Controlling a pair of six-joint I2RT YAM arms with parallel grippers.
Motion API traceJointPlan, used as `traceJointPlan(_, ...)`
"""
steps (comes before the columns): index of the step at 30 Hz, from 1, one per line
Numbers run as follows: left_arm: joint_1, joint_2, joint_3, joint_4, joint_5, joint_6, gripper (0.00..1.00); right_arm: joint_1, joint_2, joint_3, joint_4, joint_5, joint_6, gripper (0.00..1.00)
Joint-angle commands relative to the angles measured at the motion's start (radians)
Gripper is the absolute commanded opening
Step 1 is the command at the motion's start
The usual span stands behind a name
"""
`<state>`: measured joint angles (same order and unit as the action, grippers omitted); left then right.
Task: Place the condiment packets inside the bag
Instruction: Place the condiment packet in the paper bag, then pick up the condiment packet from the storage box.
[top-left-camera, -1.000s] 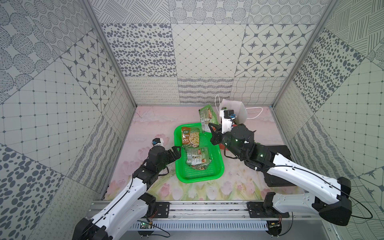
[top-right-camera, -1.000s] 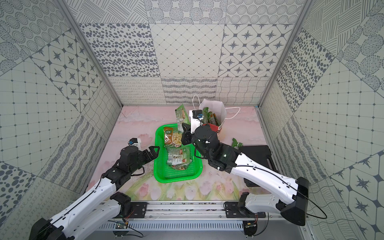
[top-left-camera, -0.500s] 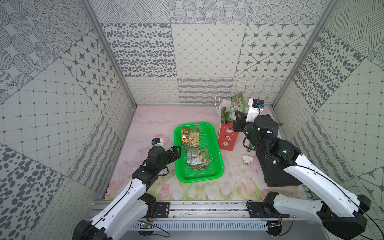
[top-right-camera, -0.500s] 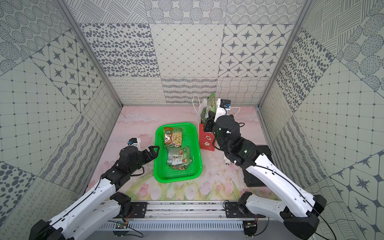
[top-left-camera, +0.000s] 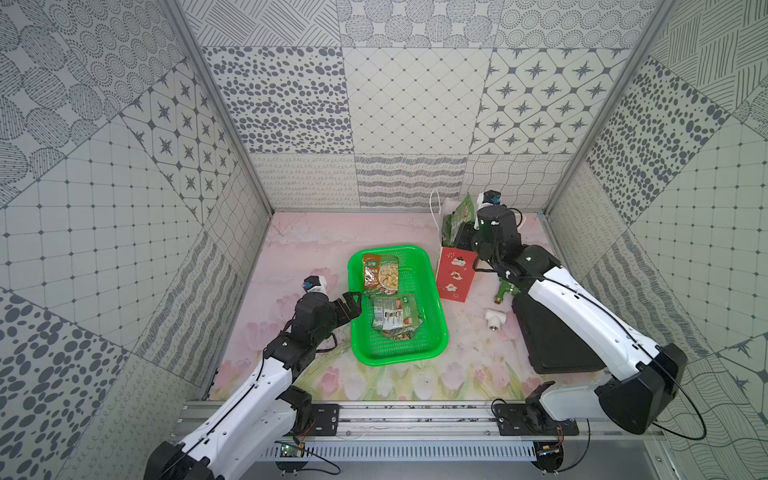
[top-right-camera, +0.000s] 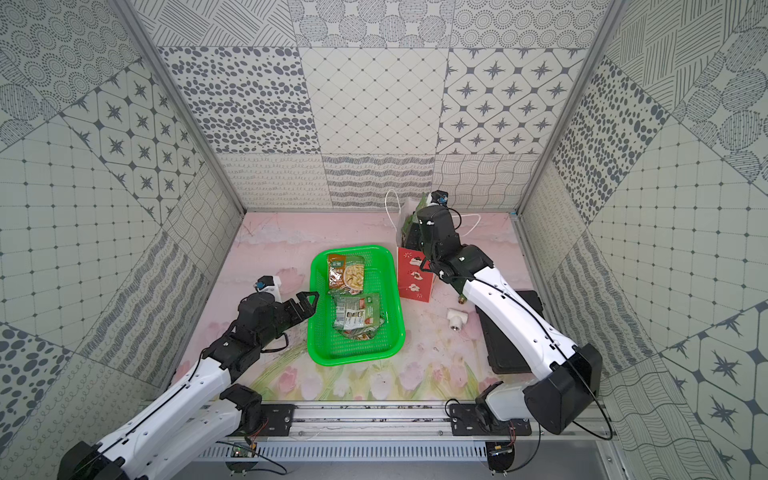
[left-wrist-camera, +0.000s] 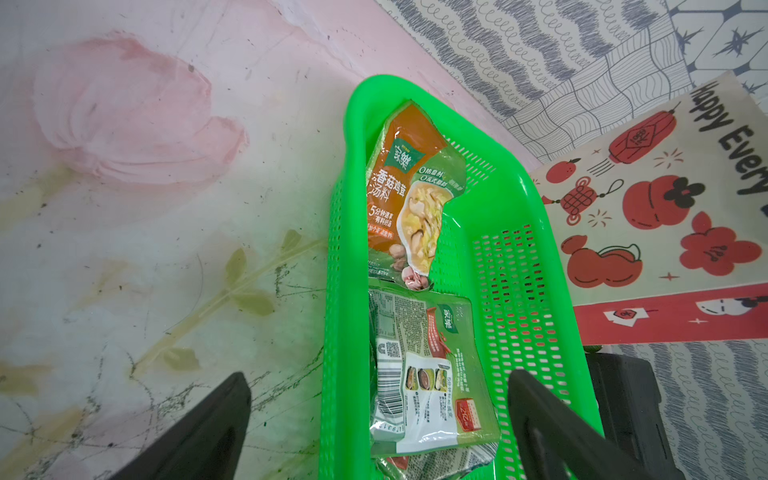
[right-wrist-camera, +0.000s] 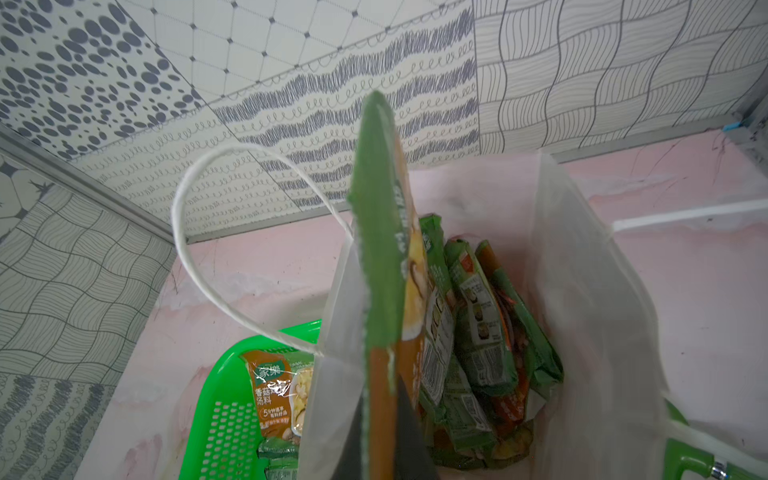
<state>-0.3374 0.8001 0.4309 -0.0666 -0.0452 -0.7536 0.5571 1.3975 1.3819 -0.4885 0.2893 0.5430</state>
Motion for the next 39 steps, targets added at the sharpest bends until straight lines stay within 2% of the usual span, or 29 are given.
traceJointPlan(1,0.003,-0.001,0.002,0.026,0.016,0.038,0.99,-0.024,0.002,0.037,0.015,-0.081,0.032,0.29)
traceJointPlan(3,0.003,-0.001,0.002,0.028,0.024,0.043,0.99,-0.028,-0.008,0.036,0.014,-0.097,0.028,0.5)
traceJointPlan(5,0.002,-0.001,0.002,0.03,0.032,0.046,0.99,-0.028,-0.027,0.033,0.016,-0.109,0.018,0.56)
traceJointPlan(15,-0.006,-0.004,0.0,0.037,0.036,0.055,1.0,-0.018,-0.179,-0.017,0.008,-0.215,-0.024,0.65)
traceJointPlan(21,-0.007,0.008,-0.004,0.026,-0.002,0.033,0.99,0.093,-0.21,-0.048,0.008,-0.252,-0.091,0.67)
traceJointPlan(30,0.004,0.099,0.019,0.024,0.006,0.005,0.99,0.303,-0.111,-0.096,0.022,-0.189,-0.152,0.68)
traceJointPlan(39,0.015,0.136,0.027,0.024,0.014,-0.006,1.0,0.383,0.107,-0.07,0.062,-0.127,-0.081,0.67)
